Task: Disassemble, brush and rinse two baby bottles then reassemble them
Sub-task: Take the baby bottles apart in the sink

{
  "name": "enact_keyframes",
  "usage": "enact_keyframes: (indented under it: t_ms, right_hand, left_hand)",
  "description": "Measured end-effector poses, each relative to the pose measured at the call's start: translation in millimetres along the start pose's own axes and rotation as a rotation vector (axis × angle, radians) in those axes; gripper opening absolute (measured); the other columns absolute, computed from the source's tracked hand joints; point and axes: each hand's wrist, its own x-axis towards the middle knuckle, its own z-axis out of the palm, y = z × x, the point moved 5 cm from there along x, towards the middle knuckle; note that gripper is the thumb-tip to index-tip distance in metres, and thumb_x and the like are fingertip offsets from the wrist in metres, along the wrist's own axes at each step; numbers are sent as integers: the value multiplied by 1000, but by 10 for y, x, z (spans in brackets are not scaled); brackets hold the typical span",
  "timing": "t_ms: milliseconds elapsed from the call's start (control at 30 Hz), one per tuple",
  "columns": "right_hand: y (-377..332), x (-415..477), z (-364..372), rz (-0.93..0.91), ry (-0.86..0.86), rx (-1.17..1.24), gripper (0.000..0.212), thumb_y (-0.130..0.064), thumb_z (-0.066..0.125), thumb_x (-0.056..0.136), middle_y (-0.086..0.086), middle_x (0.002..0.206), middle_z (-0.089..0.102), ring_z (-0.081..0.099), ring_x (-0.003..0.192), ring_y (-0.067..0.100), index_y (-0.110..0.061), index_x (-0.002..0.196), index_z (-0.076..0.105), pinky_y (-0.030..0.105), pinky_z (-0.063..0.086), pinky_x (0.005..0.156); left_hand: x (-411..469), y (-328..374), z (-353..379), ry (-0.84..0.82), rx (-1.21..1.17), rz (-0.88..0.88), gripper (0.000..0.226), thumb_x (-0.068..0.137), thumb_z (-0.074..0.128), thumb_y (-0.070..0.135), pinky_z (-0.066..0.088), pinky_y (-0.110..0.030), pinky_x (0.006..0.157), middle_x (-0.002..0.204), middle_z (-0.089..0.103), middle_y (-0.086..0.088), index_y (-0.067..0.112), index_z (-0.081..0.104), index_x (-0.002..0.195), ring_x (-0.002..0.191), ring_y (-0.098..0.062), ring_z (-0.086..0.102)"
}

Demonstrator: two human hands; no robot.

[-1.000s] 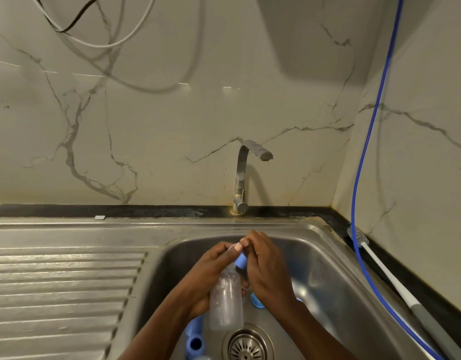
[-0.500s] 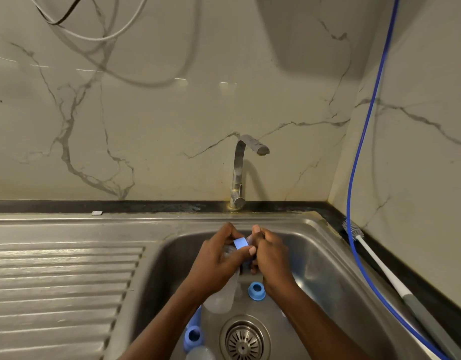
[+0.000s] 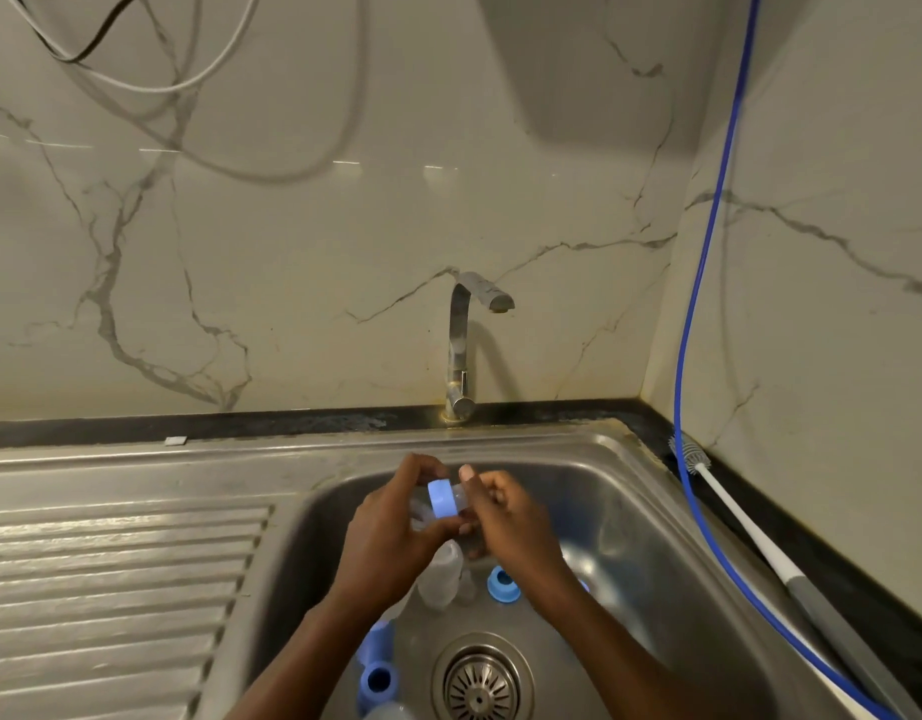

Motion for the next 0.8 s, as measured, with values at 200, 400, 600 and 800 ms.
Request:
enact_keyframes:
  t_ms: [200,400,600,800]
  right_hand:
    - [-6,26,-27,-95,60,-245,35,-47,43,99,-3,69,59,56,61,7,-21,80,58,32,53,64]
    - [-15,69,-50,-326,101,-502,26,-37,46,101,-8,68,57,57,66,5,-26,79,55,16,43,60]
    - [-156,29,-59,-125,287,-41,29,-35,44,102,-2,69,64,60,53,4,-26,83,64,19,50,47]
    - [13,13,101,387,58,305,42,-42,47,100,13,64,65,60,54,21,-5,93,66,28,47,49]
  left_hand:
    - [-15,45,80,-66,11,17,45,76,76,46,48,-11,78,98,65,22,36,54,114,96,8,61]
    - [-32,159,122,-91,124,18,31,88,70,38,38,-1,75,94,60,26,31,63,117,87,15,56]
    - [-3,351,15,99,95,108,42,87,61,42,34,-1,86,109,56,25,28,60,127,97,13,53]
    - [-42,250,32,67,144,177,44,88,51,52,42,-6,85,107,67,17,27,63,122,92,8,59]
